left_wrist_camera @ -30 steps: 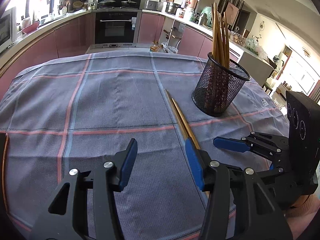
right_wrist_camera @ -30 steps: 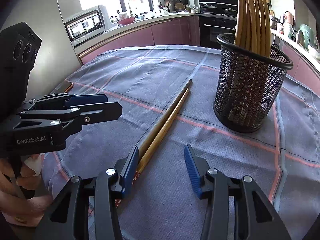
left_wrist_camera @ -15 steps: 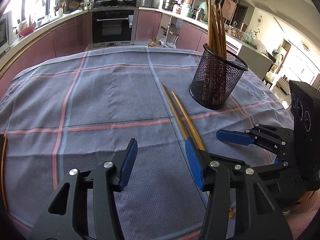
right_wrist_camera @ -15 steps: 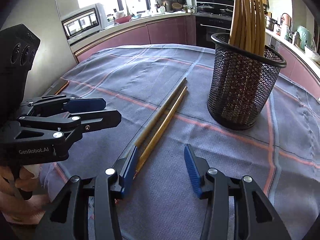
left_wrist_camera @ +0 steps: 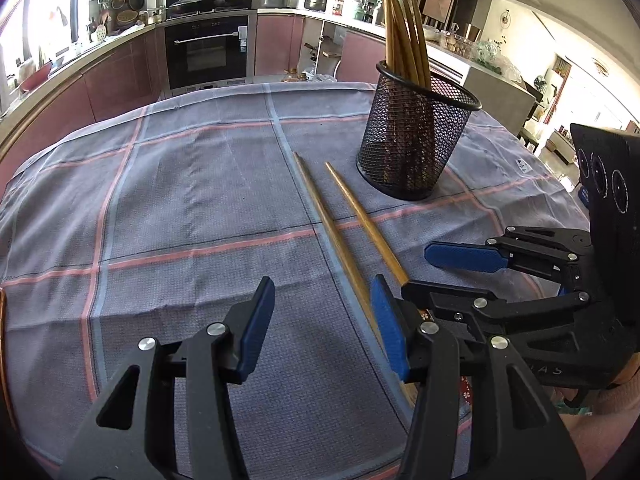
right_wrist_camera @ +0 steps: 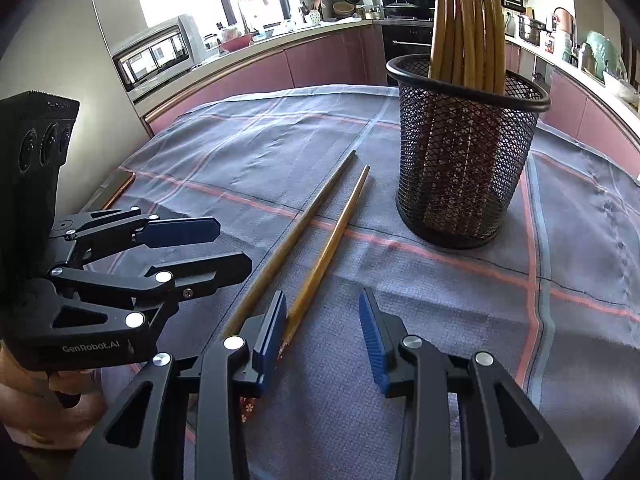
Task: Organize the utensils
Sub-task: 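Close the left gripper on one chopstick while the right gripper grasps the other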
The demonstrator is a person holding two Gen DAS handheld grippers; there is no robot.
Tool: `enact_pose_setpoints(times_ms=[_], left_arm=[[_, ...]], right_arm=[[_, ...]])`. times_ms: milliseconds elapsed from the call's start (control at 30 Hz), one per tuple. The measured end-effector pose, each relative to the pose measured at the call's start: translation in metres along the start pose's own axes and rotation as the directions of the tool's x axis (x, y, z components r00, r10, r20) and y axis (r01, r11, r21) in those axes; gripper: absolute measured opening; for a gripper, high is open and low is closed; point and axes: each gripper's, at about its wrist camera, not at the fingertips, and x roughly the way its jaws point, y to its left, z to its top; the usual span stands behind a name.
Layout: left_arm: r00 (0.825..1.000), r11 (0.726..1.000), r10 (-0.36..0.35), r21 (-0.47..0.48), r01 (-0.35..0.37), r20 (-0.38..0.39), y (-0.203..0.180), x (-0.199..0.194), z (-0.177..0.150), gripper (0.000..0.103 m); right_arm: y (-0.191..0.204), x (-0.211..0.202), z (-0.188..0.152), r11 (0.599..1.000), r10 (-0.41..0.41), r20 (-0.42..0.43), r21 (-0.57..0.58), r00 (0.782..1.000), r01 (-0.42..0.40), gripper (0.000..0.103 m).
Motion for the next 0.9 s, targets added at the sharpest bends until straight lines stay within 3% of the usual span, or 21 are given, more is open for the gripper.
enact_pose_setpoints(times_ms=[900], left_arm=[[0.999, 0.999, 0.022, 0.037, -0.021, -0.026, -0.012, 0.009, -0.005, 0.040]], right_arm=[[-0.008, 0.003, 0.009, 1.000, 0.008, -0.007, 0.020, 1.000, -0.007, 0.031]])
